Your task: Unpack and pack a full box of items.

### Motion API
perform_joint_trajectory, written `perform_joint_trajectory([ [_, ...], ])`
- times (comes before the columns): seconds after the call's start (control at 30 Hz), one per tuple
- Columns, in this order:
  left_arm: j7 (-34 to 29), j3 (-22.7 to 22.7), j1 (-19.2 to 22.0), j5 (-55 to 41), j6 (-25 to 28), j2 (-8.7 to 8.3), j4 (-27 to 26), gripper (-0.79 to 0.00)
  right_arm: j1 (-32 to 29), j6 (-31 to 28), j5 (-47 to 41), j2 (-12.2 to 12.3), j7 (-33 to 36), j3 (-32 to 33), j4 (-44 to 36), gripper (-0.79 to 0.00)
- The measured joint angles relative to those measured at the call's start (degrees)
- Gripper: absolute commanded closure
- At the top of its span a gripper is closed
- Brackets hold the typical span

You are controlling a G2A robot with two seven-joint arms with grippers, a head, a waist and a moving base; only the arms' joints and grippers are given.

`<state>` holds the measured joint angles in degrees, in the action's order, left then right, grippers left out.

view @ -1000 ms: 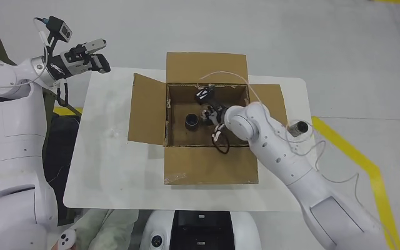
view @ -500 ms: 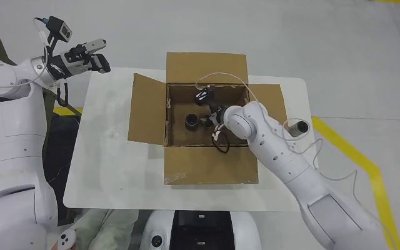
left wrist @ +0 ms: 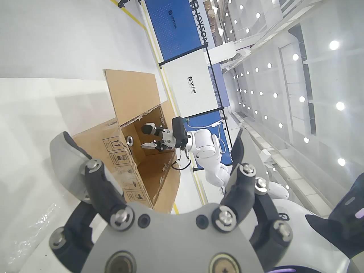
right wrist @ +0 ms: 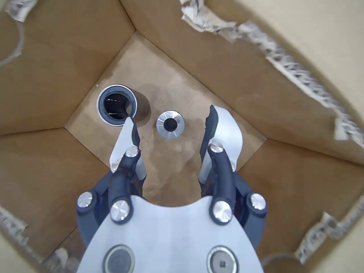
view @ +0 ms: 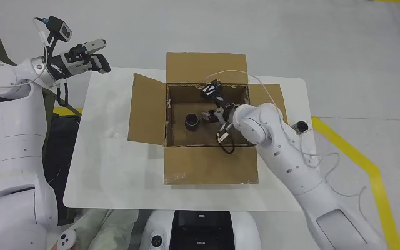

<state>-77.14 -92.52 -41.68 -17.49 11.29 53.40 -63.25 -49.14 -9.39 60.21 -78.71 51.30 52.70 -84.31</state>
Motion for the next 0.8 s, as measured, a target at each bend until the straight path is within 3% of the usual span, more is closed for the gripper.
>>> perform_joint_trajectory([
  [0.5, 0.0, 0.0, 0.0, 0.0, 0.0, 0.0, 0.0, -0.785, -12.96, -4.88, 2.37, 3.32, -2.31, 10.33, -18.75, -0.523],
  [0.8, 0.0, 0.0, 0.0, 0.0, 0.0, 0.0, 0.0, -0.785, -22.83, -5.37, 4.35, 5.35, -6.5, 20.48, -27.15, -0.533],
])
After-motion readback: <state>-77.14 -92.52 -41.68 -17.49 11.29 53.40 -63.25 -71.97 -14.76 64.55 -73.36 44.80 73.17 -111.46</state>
